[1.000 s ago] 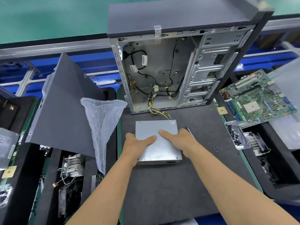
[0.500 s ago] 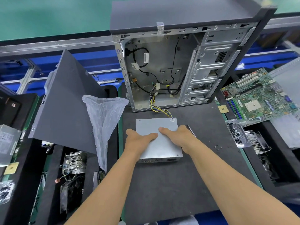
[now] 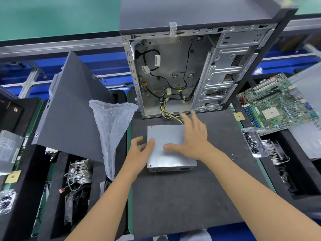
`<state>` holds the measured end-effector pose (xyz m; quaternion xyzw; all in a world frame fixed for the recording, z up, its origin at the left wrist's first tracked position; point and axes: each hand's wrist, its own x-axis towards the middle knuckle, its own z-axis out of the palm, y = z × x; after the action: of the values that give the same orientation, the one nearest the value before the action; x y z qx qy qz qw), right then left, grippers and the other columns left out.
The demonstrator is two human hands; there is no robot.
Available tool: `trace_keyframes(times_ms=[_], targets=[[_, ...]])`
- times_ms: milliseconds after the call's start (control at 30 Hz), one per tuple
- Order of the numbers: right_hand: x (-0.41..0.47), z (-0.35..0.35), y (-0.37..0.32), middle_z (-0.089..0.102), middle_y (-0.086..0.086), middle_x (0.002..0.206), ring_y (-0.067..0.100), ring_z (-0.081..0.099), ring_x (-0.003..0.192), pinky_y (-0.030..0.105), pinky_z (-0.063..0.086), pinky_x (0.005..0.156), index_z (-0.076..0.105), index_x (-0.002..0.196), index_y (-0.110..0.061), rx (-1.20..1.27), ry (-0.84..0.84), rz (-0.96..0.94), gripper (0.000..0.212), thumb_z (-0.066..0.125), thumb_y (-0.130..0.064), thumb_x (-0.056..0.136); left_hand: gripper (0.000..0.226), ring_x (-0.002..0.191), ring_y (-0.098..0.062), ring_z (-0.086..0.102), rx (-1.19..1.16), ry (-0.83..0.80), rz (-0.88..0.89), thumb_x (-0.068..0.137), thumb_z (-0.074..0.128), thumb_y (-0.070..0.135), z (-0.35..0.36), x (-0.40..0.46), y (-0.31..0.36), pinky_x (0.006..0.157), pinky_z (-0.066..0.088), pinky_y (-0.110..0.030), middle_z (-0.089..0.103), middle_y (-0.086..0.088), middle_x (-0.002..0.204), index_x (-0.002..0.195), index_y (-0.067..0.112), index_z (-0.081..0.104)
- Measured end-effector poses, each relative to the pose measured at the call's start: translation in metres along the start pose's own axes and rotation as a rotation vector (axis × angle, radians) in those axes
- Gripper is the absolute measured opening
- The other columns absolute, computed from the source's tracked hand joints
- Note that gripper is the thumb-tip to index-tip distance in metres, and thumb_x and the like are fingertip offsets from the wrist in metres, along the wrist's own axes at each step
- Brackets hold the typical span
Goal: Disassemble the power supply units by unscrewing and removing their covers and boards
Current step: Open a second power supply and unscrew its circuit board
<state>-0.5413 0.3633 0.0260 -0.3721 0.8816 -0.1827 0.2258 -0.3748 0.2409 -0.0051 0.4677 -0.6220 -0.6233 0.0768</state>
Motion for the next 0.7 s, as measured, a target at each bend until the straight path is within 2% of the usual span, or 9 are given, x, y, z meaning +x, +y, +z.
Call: trace_keyframes(times_ms=[67, 133, 200, 267, 333, 467, 567, 700], targets=[[0.002, -0.005, -0.005, -0.03, 0.007, 0.16, 0.029, -0.032, 0.145, 0.053, -0.015, 0.118, -0.02, 0.15, -0.042, -0.24, -0.16, -0.228, 0.149, 0.061, -0.094, 0.037, 0.05, 0.097, 0.02, 0.058, -0.012, -0.038, 0.049, 0.092, 0.061, 0.055, -0.007, -0.005, -0.008, 0.077, 0.04, -0.009, 0.061, 0.019, 0.123, 0.135, 0.039, 0.04], [0.006, -0.005, -0.008, -0.038, 0.011, 0.156, 0.034, -0.04, 0.14, 0.057, -0.016, 0.117, -0.033, 0.146, -0.039, -0.494, -0.344, -0.296, 0.156, 0.064, -0.093, 0.036, 0.05, 0.108, 0.017, 0.058, -0.059, -0.113, 0.098, 0.092, 0.067, 0.042, -0.01, -0.011, -0.019, 0.08, 0.047, -0.008, 0.061, 0.014, 0.134, 0.136, 0.039, 0.042], [0.01, -0.006, -0.012, -0.04, 0.014, 0.154, 0.038, -0.04, 0.139, 0.059, -0.016, 0.116, -0.038, 0.143, -0.038, -0.631, -0.43, -0.305, 0.159, 0.07, -0.089, 0.038, 0.069, 0.122, 0.009, 0.055, -0.026, -0.189, 0.158, 0.077, 0.078, 0.037, -0.013, -0.017, -0.028, 0.088, 0.049, -0.013, 0.058, 0.024, 0.136, 0.135, 0.046, 0.043], [0.012, -0.008, -0.016, -0.034, 0.015, 0.157, 0.039, -0.034, 0.142, 0.057, -0.017, 0.116, -0.037, 0.143, -0.04, -0.657, -0.428, -0.311, 0.157, 0.075, -0.082, 0.041, 0.094, 0.125, 0.011, 0.051, 0.092, -0.227, 0.2, 0.062, 0.087, 0.036, -0.013, -0.022, -0.036, 0.093, 0.047, -0.015, 0.054, 0.035, 0.134, 0.138, 0.059, 0.037], [0.012, -0.011, -0.018, -0.02, 0.016, 0.16, 0.039, -0.023, 0.146, 0.055, -0.016, 0.117, -0.033, 0.145, -0.04, -0.654, -0.393, -0.319, 0.153, 0.076, -0.077, 0.044, 0.108, 0.124, 0.013, 0.05, 0.143, -0.227, 0.23, 0.058, 0.093, 0.036, -0.011, -0.024, -0.042, 0.094, 0.044, -0.011, 0.051, 0.038, 0.135, 0.141, 0.062, 0.03], [0.007, -0.012, -0.023, -0.001, 0.016, 0.157, 0.044, -0.004, 0.144, 0.06, -0.005, 0.117, -0.027, 0.147, -0.041, -0.683, -0.373, -0.332, 0.146, 0.076, -0.072, 0.048, 0.097, 0.121, 0.013, 0.052, 0.168, -0.144, 0.281, 0.065, 0.088, 0.034, -0.007, -0.022, -0.046, 0.089, 0.044, -0.005, 0.053, 0.039, 0.131, 0.136, 0.069, 0.031], [0.005, -0.013, -0.026, 0.004, 0.017, 0.154, 0.045, 0.003, 0.141, 0.063, 0.004, 0.115, -0.024, 0.148, -0.042, -0.678, -0.373, -0.33, 0.141, 0.075, -0.069, 0.051, 0.099, 0.124, 0.013, 0.051, 0.185, -0.138, 0.296, 0.071, 0.087, 0.024, -0.008, -0.02, -0.05, 0.096, 0.04, -0.01, 0.053, 0.04, 0.131, 0.139, 0.068, 0.03], [0.005, -0.013, -0.03, 0.008, 0.019, 0.152, 0.046, 0.007, 0.141, 0.066, 0.008, 0.114, -0.023, 0.149, -0.041, -0.702, -0.382, -0.332, 0.139, 0.074, -0.068, 0.053, 0.102, 0.126, 0.013, 0.048, 0.25, -0.111, 0.301, 0.078, 0.084, 0.018, -0.007, -0.018, -0.056, 0.103, 0.041, -0.021, 0.051, 0.042, 0.132, 0.15, 0.058, 0.024]])
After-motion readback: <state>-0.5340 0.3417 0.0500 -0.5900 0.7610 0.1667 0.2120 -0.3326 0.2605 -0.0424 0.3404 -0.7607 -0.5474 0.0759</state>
